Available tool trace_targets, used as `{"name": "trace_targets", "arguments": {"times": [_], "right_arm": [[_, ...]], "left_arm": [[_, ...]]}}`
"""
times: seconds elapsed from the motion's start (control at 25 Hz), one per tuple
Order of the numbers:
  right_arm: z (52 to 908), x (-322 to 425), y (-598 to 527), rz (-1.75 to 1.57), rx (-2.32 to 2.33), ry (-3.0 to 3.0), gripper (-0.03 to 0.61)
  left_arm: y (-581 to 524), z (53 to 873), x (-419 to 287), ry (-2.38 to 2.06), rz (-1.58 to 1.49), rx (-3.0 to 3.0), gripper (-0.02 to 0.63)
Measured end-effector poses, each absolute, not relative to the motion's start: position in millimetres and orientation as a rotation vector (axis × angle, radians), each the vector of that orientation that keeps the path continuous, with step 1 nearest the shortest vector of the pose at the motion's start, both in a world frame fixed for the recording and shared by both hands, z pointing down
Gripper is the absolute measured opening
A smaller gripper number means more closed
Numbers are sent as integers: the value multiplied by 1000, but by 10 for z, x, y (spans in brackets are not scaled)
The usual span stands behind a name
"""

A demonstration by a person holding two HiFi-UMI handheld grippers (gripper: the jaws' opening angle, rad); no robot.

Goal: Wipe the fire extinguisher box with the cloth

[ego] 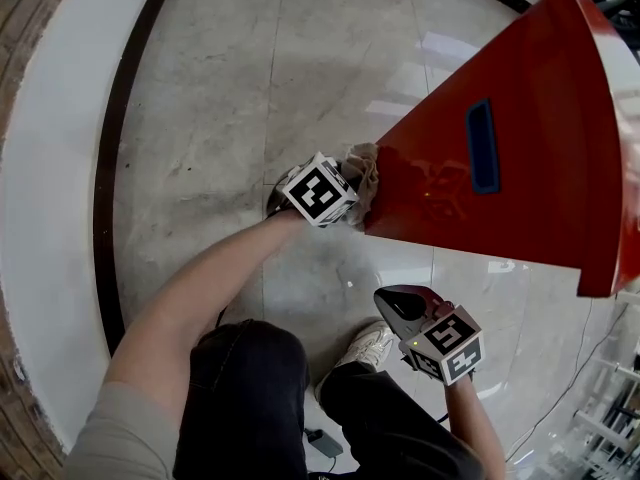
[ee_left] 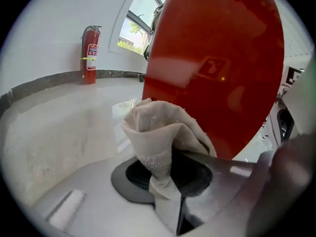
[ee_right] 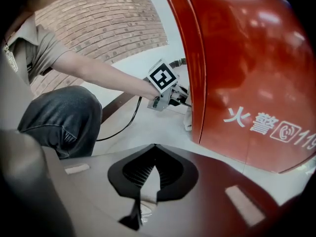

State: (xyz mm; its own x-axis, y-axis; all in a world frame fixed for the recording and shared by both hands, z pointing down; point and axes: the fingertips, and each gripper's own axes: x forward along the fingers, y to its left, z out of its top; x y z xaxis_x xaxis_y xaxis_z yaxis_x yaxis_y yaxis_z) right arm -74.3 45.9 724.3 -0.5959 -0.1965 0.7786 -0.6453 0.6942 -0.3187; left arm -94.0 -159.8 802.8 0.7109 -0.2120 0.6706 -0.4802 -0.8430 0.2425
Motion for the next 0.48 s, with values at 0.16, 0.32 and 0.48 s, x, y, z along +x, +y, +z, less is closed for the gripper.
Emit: {"name": "trace_targets", "arguments": {"times": [0.16, 0.32, 0.48], "right_arm": [[7244, -644, 448, 782, 652, -2161, 25], [7245, -478, 461, 800, 664, -2145, 25], [7182, -251, 348, 802, 680, -2127, 25]], "left_arm": [[-1952, 7976, -971, -627, 935, 2520, 75], [-2204, 7835, -957, -673, 938, 2526, 75], [-2490, 7537, -1038, -769, 911, 2524, 75]]}}
